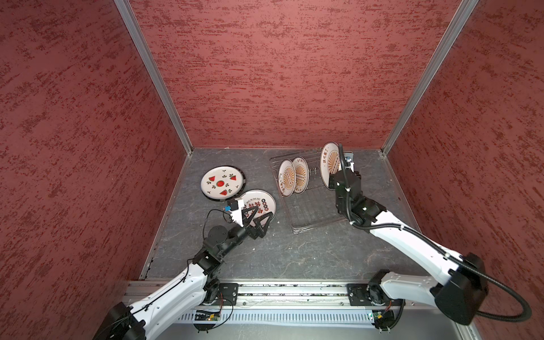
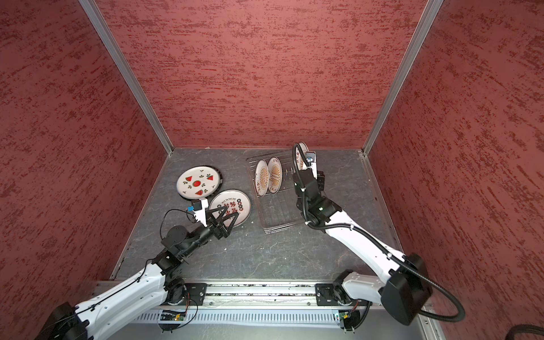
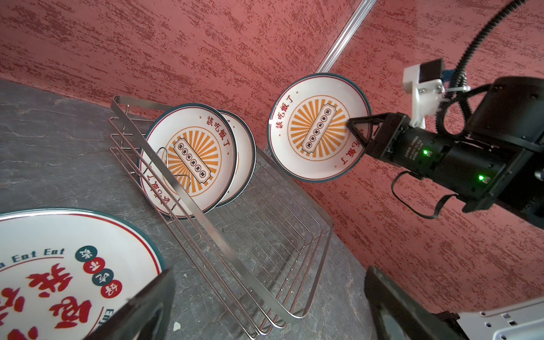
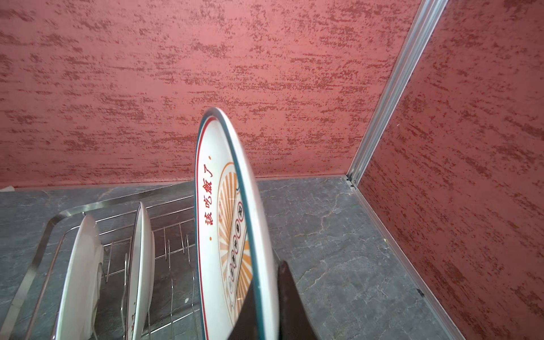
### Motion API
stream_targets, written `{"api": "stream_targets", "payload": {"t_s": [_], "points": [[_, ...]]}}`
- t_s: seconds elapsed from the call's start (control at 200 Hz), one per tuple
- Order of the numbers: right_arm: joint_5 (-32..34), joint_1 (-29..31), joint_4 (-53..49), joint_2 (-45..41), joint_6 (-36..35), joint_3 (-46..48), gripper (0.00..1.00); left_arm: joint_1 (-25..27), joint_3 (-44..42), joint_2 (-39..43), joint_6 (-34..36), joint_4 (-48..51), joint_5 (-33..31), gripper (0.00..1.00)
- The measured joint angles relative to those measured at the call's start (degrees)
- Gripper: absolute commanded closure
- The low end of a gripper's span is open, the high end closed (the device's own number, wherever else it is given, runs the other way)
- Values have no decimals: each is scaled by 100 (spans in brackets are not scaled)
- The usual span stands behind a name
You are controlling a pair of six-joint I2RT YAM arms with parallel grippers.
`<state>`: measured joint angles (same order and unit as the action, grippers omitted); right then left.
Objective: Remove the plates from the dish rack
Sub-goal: 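Lift the orange sunburst plate up out of the rack with the right gripper, then carry the sunburst plate toward the left gripper while the left gripper reaches for it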
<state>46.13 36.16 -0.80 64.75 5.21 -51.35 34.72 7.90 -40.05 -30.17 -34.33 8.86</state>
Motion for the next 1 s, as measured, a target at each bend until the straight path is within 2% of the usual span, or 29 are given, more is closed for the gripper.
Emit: {"api": "stream_targets", "payload": {"t_s": [0.2,0.386,0.636,0.887,1.002], "points": [[-728,-15,433,-1255,345,1060,100,2,0,-11,2,0,0,1],[-1971,-39,656,-1867,776,1495,100,2,0,-61,4,0,0,1],[-3742,-39,1368,-1897,1349,1886,100,-9,0,-70,7,2,83,1],[-5204,-39,2518,-1488,1921,2430,100,-339,-9,-310,-225,-367,883,1],[-5648,-39,3115,-1338,2142,2693,100,-498,-59,-415,-385,-614,1106,1]]}}
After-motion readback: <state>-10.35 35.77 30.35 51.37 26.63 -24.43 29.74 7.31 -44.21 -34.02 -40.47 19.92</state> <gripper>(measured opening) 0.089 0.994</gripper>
